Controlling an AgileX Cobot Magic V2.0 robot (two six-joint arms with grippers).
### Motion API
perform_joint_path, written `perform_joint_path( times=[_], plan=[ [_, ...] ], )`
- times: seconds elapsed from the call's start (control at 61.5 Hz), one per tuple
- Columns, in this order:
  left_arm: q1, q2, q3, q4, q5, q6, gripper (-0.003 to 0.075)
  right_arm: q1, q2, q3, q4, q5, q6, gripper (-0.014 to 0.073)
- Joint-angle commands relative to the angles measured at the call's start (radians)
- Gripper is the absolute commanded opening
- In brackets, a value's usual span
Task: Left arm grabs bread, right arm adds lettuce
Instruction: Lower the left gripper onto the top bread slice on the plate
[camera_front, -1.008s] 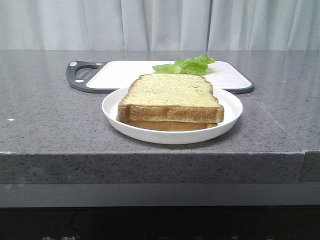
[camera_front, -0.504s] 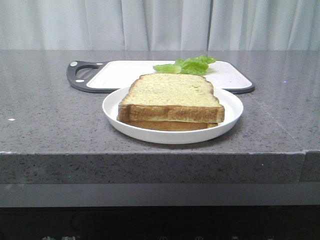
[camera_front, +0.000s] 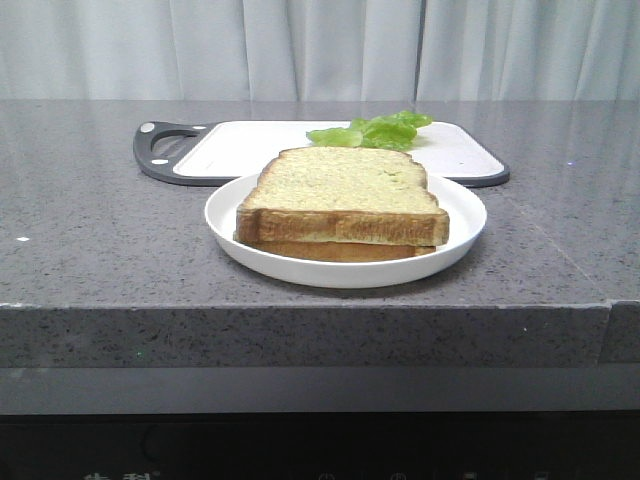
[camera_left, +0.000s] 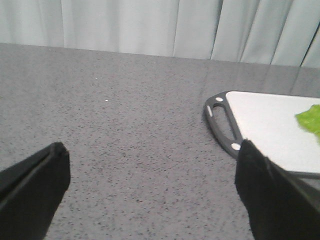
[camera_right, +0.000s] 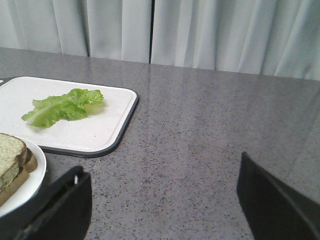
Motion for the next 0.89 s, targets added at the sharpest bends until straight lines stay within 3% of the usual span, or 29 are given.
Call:
perform_joint_path(
  times=[0.0,0.146,0.26,0.439,0.569,0.878],
  plan=[
    [0.001,0.033,-0.061,-0.108,-0.053,-0.01,0.0662,-0.005,0.018,-0.037,-0.005,-0.088,-0.001,0.0613],
    [-0.053,0.171,-0.172,-0.183,0.094,-0.01,0.0661,-0.005,0.018,-0.037,-0.005,-0.088,-0.001,0.0613],
    [-0.156,0.303,-0.29,-0.208,0.185,0.019,0.0636,-0.005,0.018,-0.037,-0.005,-0.088,-0.001,0.0613],
    [-0.362,0.537,-0.446,-0.226,0.235,0.019,0.0489,-0.005,0.018,-0.037,-0.005,-0.088,-0.001,0.0613],
    [-0.455,0.674,-0.52,-0.249,0.237,0.019,0.0398,-0.005,0.018,-0.037,-0.005,-0.088,-0.001,0.0613],
    [-0.484,0.946,-0.741,-0.376,0.44,0.038,0.0377,-0.005,0.018,-0.037,-0.005,-0.088,-0.001,0.0613]
  ],
)
